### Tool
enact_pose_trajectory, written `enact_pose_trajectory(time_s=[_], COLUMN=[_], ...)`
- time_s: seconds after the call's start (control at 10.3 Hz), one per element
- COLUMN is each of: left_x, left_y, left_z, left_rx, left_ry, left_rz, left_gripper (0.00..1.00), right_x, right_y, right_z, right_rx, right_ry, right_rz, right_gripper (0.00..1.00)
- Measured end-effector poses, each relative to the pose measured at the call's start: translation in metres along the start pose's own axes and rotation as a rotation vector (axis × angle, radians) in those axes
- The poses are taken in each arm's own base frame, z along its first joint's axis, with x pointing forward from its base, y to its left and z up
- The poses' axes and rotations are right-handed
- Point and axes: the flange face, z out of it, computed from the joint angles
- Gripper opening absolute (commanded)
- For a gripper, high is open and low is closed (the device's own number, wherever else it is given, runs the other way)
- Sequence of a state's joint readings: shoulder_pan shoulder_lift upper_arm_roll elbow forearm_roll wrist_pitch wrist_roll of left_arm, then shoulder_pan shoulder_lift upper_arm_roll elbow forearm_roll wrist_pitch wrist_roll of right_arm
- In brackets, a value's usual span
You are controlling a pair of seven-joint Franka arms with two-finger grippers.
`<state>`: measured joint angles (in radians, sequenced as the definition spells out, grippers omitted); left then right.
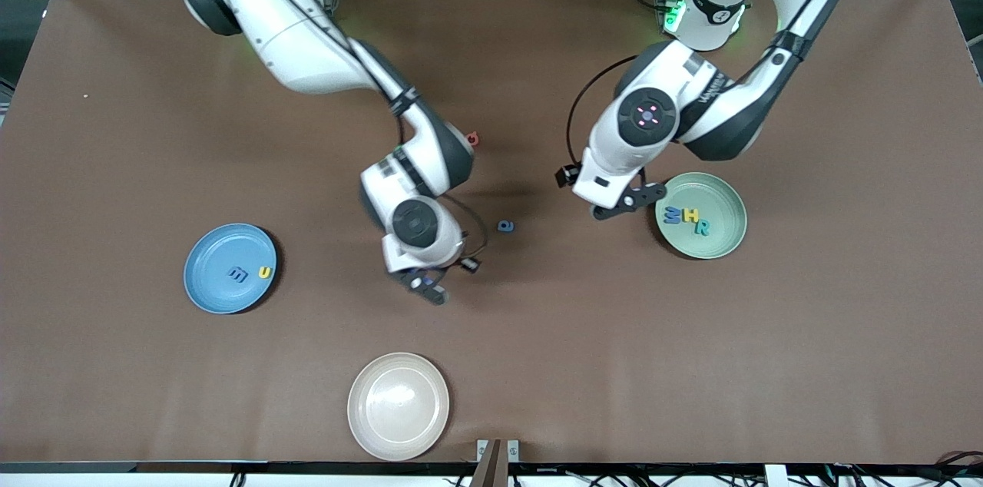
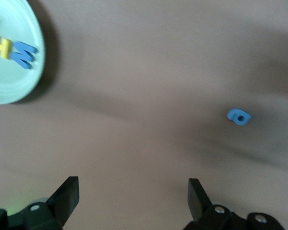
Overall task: Sort upper and lower case letters into plates
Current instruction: 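Grasp the pink w with the right gripper while the left gripper returns, then release the pink w on the blue plate while the left gripper lowers to q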
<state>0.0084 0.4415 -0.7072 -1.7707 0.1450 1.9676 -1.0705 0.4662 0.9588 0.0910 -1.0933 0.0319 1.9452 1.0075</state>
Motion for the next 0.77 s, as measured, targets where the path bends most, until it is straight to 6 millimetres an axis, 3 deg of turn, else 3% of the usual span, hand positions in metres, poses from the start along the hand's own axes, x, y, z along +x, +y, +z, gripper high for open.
enact_pose_trajectory(time_s=[0.19, 0.48, 0.77], left_x=[-0.028, -0.085, -0.139], left_y=[0.028, 0.076, 0.111], left_z=[0.013, 0.042, 0.091], left_rx=[-0.031, -0.086, -0.090], left_ry=[0.005, 0.015, 0.055], left_rz=[0.024, 0.103, 0.183], left_gripper=[1.00, 1.00, 1.00], right_x=[0.049, 0.117, 0.150], right_y=[0.039, 0.108, 0.157], right_z=[-0.014, -0.033, -0.033], right_rx=[-0.024, -0.024, -0.037], right_ry=[-0.008, -0.024, -0.049], right_rz=[-0.066, -0.138, -0.169], right_gripper=[0.00, 0.00, 0.00])
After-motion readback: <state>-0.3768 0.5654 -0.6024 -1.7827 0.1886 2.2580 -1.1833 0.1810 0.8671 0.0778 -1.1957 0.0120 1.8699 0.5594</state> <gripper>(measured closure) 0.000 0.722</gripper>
